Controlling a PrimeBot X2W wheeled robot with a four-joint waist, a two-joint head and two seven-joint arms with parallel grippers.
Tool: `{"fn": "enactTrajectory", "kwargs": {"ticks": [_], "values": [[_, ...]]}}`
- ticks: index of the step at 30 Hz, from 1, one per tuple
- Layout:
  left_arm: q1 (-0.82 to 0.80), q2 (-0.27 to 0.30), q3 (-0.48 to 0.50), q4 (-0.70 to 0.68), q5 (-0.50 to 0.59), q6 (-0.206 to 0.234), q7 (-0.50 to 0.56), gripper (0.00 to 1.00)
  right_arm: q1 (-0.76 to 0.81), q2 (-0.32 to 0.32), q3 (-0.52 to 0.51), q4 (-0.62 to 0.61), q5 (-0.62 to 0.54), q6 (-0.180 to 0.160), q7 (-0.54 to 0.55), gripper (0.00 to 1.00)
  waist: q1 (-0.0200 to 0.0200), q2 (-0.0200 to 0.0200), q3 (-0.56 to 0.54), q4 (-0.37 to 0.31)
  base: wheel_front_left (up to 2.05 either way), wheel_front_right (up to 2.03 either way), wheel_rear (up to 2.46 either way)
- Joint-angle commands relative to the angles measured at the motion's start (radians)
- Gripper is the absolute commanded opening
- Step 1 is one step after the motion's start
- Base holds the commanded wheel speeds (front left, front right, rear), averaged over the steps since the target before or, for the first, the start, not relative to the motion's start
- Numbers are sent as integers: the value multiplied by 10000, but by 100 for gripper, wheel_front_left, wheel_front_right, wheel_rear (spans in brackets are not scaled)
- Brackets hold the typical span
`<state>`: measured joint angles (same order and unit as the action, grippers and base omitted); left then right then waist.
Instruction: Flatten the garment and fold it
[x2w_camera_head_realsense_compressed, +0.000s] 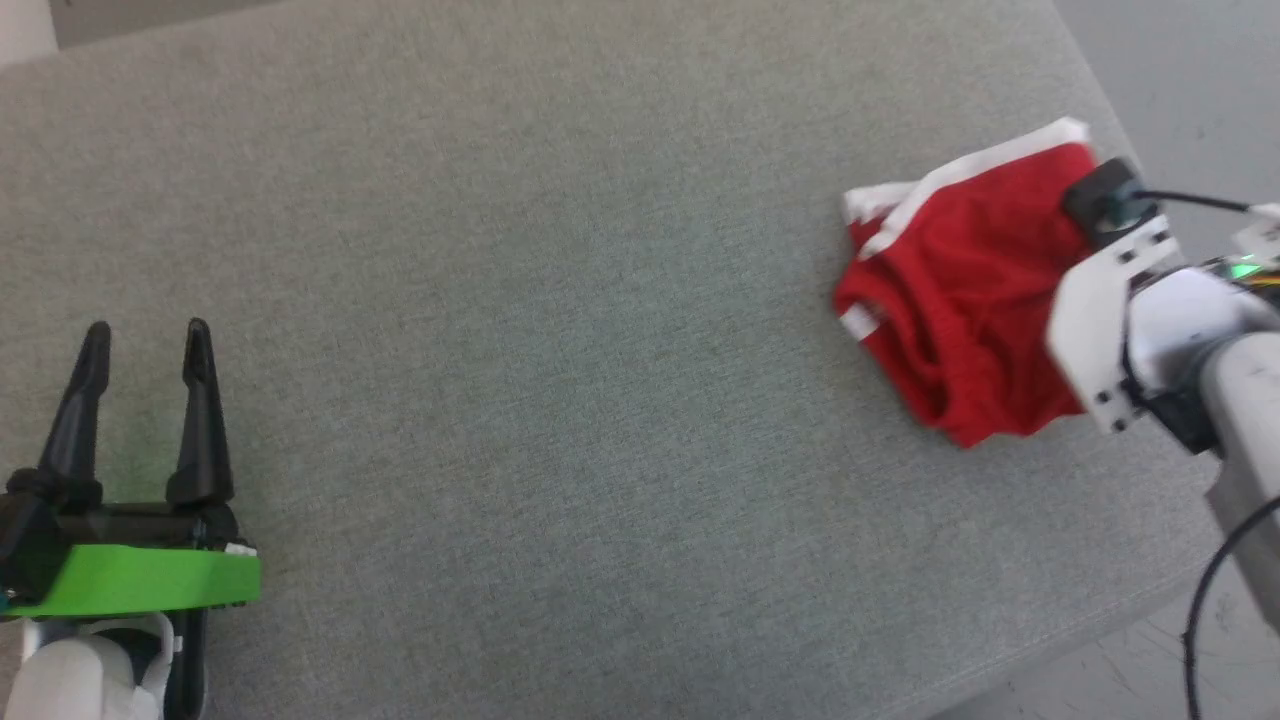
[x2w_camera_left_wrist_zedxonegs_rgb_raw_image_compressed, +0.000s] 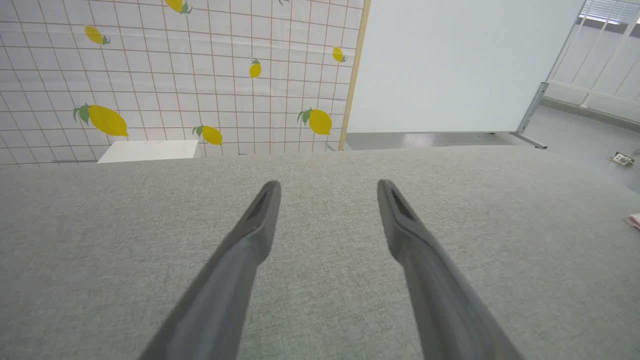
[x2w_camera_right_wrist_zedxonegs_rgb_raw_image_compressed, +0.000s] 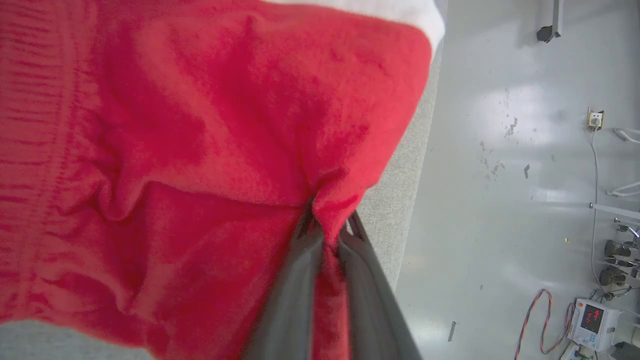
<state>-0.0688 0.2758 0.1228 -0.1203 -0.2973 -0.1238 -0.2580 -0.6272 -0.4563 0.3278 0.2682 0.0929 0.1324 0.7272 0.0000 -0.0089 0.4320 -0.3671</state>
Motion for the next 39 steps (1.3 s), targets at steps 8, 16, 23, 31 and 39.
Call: {"fn": "enactTrajectory", "kwargs": {"ticks": [8,16,23,31,39], "values": [[-95,317,227,-170,-189,-46,-19,100,-286,-147,-1916,497,-1064,-17,-383,0,0,89,966,606,0,0,0],[-200,368,103,-117,-251,-47,-20,100,-71,174,-3422,574,-2186,-17,-287,100,0,89,1003,829,0,0,0],[-158,238,-27,165,-227,-13,-26,100,85,771,-4511,55,-2665,-17,-65,100,0,89,473,880,0,0,0],[-49,-223,-71,646,-150,193,-34,100,-343,2039,-4911,-1153,-1717,-17,-1933,100,0,89,-876,1235,0,0,0],[-92,-834,-123,967,41,358,-36,100,-22,3332,-4583,-2081,-533,-17,-3921,100,0,89,-2274,2156,0,0,0]]}}
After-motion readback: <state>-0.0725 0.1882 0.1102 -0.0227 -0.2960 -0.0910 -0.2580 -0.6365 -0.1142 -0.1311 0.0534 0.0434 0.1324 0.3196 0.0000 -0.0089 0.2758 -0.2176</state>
